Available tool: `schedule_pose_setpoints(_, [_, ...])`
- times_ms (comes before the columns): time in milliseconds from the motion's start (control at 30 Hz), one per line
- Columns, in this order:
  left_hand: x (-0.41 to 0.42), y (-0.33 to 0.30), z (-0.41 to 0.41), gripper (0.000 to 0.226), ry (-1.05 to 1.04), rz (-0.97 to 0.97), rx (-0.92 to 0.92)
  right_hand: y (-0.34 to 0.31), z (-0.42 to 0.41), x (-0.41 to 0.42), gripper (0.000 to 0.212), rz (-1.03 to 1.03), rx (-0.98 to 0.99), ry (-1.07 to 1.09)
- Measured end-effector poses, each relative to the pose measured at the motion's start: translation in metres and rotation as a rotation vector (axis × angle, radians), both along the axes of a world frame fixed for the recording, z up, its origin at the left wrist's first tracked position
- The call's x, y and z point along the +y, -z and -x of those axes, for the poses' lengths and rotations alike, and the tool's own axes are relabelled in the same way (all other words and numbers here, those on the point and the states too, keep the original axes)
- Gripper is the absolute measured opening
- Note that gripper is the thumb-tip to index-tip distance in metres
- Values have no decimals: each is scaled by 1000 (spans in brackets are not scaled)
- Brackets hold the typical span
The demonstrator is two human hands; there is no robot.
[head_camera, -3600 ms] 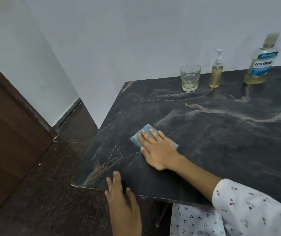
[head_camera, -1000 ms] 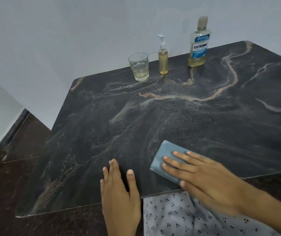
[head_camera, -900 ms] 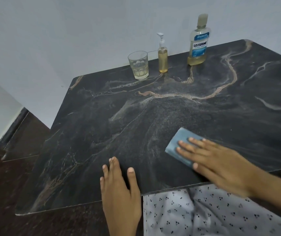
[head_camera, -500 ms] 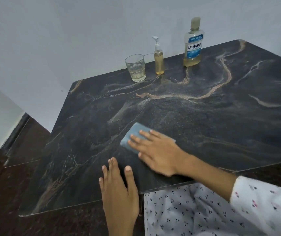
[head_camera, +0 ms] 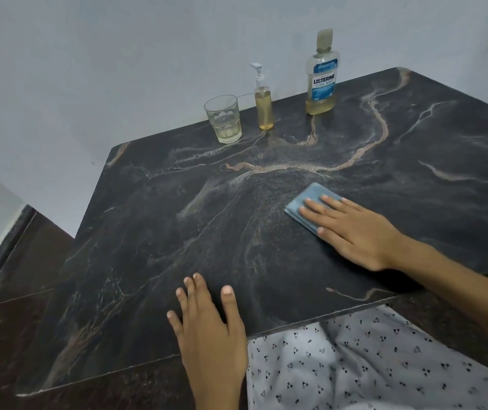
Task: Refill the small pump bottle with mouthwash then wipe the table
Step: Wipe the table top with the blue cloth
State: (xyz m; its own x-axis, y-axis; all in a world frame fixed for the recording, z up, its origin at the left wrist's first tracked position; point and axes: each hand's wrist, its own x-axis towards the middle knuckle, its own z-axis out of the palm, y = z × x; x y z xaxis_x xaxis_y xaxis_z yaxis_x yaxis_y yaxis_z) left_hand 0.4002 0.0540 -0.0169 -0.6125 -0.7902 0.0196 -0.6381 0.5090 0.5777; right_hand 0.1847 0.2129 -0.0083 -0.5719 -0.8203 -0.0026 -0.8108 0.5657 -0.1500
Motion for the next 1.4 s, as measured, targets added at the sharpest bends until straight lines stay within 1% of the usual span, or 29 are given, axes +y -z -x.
schedule_pose_setpoints(100, [3, -2, 4, 65, -4, -21, -4, -1, 7, -61, 51, -8, 15, 27])
schedule_pose_setpoints(167, [5, -5, 6, 69, -18, -51, 15, -3, -7, -98, 52, -10, 13, -31])
schedule_pose_setpoints(233, [8, -7, 8, 73, -44, -99, 57, -2, -33, -121, 52, 4, 31, -140])
schedule_pose_setpoints(300, [11, -10, 9, 81, -82, -167, 92, -1, -64, -122, 51, 43, 34, -265])
schedule_pose_setpoints(367, [12, -12, 10, 89, -110, -211, 123, -1, -85, -101, 50, 72, -4, -351])
schedule_pose_setpoints(467, [12, -12, 13, 91, -99, -186, 136, 1, -96, -49, 49, 95, -68, -392])
schedule_pose_setpoints(567, [12, -10, 17, 89, -58, -140, 128, 0, -88, 0, 48, 69, -101, -317])
schedule_pose_setpoints(667, [13, -8, 22, 87, -10, -130, 112, -2, -55, 23, 46, 37, -104, -179])
schedule_pose_setpoints(733, [16, -8, 25, 86, 14, -136, 94, -2, -29, 19, 46, 41, -55, -73])
schedule_pose_setpoints(833, [24, -10, 33, 80, 45, -156, 67, -5, -9, -14, 49, 38, -14, 48])
schedule_pose_setpoints(900, [31, -10, 39, 74, 81, -168, 62, -5, -18, -37, 51, 42, -3, 31])
schedule_pose_setpoints(967, [38, -10, 46, 74, 135, -166, 56, -3, -38, -43, 51, 62, -4, -69])
schedule_pose_setpoints(1067, [45, -11, 54, 83, 212, -140, 37, 1, -61, -13, 49, 95, -74, -184])
schedule_pose_setpoints(1133, [50, -11, 59, 85, 236, -133, 38, 3, -68, 21, 48, 120, -99, -168])
schedule_pose_setpoints(1233, [53, -10, 63, 85, 258, -132, 54, -1, -59, 71, 48, 93, -95, -19])
schedule_pose_setpoints(1300, [53, -9, 65, 85, 272, -124, 55, -4, -37, 95, 48, 83, -72, 105])
schedule_pose_setpoints(1400, [55, -9, 66, 86, 292, -100, 43, -2, 12, 104, 47, 37, -16, 279])
